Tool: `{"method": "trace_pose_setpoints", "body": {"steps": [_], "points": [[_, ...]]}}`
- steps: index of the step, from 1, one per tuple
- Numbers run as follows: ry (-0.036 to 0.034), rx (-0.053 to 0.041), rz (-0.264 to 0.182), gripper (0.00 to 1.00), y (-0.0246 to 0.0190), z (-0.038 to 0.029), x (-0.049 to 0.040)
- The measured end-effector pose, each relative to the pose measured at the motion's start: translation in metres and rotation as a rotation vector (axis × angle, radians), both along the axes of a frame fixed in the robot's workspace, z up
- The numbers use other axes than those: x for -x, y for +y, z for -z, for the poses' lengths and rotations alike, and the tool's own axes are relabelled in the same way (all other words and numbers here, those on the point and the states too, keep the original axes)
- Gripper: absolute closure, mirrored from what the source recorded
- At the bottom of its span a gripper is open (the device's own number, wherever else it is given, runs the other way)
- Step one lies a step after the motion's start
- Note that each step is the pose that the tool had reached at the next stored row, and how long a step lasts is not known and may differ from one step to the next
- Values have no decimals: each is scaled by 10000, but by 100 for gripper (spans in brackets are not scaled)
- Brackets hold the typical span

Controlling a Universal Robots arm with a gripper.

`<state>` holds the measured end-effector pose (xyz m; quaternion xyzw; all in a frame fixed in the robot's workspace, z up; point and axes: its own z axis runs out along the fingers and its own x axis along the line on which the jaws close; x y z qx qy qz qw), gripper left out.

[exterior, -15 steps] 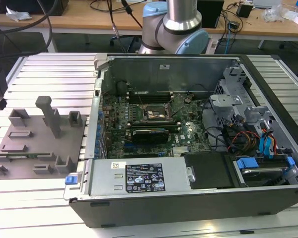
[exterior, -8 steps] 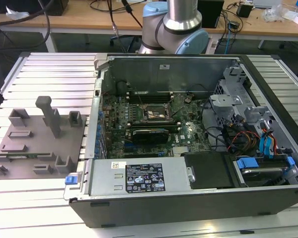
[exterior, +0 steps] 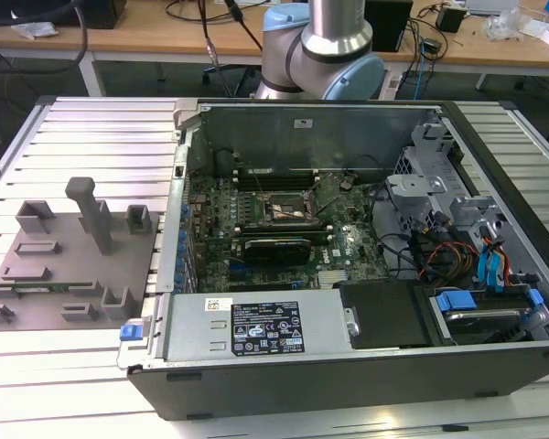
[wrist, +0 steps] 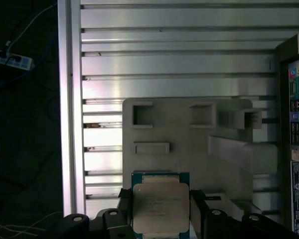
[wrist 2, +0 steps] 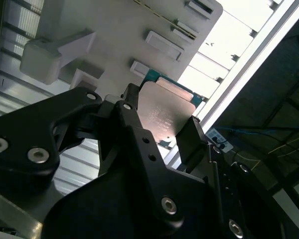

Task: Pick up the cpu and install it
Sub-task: 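Pick up the cpu and move it towards the insertion slot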

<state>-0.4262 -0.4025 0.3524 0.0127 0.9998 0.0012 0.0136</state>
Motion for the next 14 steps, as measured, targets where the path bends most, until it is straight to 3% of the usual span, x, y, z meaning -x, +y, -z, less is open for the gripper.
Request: {"method": "trace_pose_setpoints", "body": {"steps": [14], "points": [[0, 0, 0, 45, 5, -302, 0]]}}
